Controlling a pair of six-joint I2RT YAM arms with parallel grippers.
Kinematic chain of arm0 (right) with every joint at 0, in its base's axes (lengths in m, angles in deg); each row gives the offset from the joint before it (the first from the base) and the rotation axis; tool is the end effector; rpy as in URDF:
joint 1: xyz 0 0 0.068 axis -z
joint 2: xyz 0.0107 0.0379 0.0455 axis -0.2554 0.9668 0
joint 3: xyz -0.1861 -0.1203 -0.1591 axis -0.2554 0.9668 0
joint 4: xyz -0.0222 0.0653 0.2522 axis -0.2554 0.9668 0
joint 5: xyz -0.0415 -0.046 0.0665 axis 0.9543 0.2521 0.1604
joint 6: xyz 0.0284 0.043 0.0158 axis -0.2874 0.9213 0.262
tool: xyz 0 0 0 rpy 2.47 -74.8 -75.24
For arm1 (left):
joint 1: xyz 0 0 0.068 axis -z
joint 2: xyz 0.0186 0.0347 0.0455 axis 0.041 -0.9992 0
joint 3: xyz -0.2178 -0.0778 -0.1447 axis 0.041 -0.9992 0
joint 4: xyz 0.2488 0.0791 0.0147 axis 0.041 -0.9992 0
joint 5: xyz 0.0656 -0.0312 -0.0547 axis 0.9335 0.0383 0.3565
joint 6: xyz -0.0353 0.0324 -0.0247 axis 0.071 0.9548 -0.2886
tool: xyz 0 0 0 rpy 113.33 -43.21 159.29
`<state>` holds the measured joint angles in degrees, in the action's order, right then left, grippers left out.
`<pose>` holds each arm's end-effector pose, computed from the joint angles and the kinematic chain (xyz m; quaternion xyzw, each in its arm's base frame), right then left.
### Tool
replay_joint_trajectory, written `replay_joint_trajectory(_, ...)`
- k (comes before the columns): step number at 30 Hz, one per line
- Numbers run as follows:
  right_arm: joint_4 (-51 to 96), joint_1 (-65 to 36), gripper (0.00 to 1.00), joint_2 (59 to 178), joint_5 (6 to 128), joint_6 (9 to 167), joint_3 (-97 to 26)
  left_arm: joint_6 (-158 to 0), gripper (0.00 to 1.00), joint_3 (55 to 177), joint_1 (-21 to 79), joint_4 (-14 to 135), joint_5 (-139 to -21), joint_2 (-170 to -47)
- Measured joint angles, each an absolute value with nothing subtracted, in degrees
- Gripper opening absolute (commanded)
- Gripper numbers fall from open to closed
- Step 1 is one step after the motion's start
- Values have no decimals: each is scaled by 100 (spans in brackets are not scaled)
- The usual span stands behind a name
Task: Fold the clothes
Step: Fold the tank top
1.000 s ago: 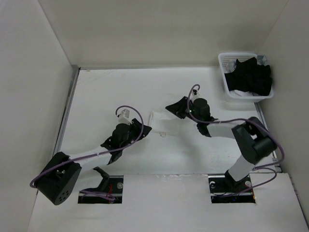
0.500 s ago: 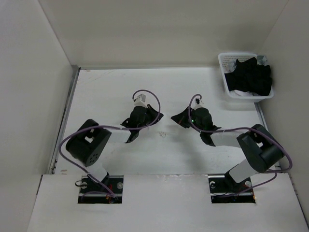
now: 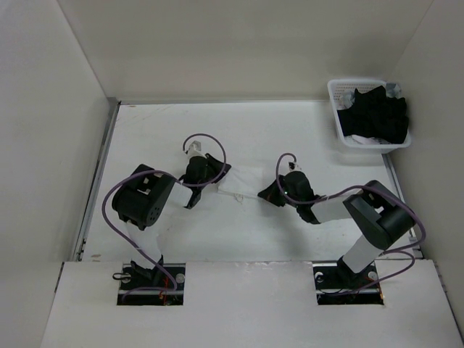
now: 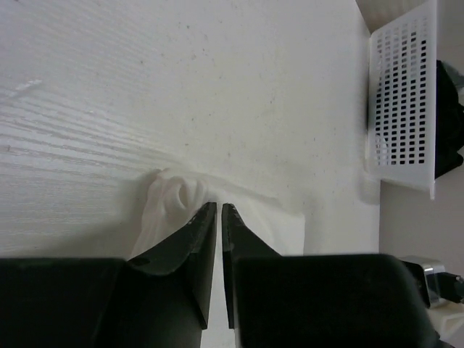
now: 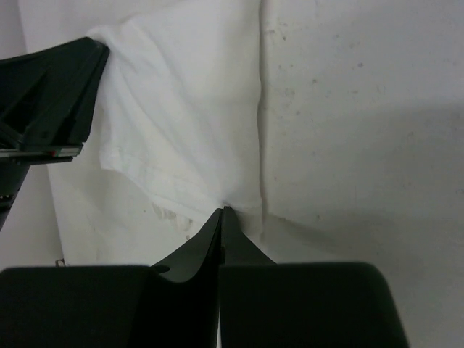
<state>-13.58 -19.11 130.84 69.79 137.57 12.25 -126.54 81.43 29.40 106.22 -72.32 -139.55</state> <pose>0.2367 0.1628 0.1230 0.1489 0.8538 0.3786 0.3248 0.3045 -0.1556 0.1215 -0.2256 0.7927 -0.3881 0.4124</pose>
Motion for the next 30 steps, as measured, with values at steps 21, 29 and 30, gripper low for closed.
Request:
replay_joint_trajectory(21,10,-2078,33,10252,7494,12999,1225,-13196,48,6344,2289,11333,-7442,-11910)
replay_joint_trajectory(29,87,-1929,46,9331,8266,12210,1732,-12300,52,5839,2321,9929,-7044,-9956)
replay_joint_trajectory(30,76,-1929,48,9242,8406,12133,1855,-12125,53,5839,2382,9564,-6893,-9658)
